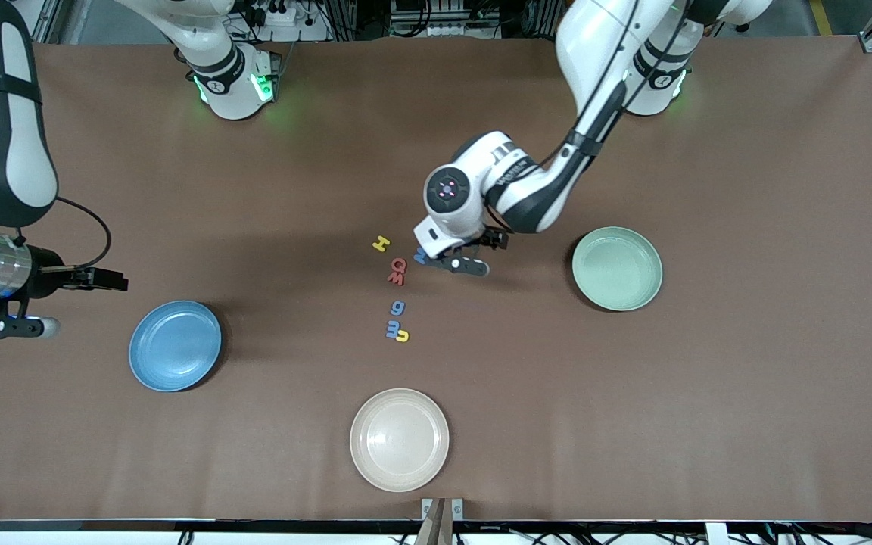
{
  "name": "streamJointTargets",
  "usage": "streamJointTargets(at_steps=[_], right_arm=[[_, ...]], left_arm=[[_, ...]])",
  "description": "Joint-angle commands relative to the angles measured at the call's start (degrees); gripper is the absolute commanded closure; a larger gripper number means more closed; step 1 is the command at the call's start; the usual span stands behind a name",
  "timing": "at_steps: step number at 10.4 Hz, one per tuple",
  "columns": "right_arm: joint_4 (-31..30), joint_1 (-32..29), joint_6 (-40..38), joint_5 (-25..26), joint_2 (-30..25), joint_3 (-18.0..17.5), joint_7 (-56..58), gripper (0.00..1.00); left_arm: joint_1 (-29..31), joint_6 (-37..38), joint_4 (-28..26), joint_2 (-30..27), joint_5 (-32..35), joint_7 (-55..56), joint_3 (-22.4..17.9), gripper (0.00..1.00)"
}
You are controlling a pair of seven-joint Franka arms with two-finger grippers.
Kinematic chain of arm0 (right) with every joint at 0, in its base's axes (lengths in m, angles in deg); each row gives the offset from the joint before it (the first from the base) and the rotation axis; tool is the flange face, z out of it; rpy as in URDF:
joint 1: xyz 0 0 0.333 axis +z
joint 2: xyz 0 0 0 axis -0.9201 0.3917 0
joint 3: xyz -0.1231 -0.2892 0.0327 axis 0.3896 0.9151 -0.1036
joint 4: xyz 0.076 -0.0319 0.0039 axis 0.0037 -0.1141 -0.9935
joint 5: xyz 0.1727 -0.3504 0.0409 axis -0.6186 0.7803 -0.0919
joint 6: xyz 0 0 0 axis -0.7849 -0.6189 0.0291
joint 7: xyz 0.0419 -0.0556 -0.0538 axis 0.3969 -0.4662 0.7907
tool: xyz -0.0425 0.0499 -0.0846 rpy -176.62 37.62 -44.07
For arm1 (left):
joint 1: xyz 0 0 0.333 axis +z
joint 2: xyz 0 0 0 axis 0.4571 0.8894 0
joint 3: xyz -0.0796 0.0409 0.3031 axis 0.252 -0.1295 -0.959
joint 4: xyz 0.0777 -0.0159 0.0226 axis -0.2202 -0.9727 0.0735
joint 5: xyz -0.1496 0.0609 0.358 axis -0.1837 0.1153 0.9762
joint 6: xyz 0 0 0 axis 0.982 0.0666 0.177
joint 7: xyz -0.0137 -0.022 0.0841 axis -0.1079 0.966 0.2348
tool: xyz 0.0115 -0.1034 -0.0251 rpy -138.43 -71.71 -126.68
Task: Sort upper and lower case letters into plates
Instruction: 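Lower the left gripper and grasp the teal R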
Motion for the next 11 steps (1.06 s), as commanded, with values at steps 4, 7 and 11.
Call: streamJointTargets(at_steps=[4,7,11], right_arm=[[0.9,-2.6,2.7,-0.3,0.0,-0.6,0.4,0.0],[0.4,-3.1,2.8,0.0,0.5,-0.6,0.7,0.0],[0.8,-2.6,0.5,-0.3,0.1,-0.8,1.7,0.0]], left_arm=[[1.0,-13.6,-7.4,-0.4,-3.2,-2.7,1.5,0.0],[1.4,-19.8,-13.6,-1.4,-3.2,-2.8,2.3,0.0],[7.5,-19.5,-19.4,-5.4,-3.3,-3.9,6.5,0.0]])
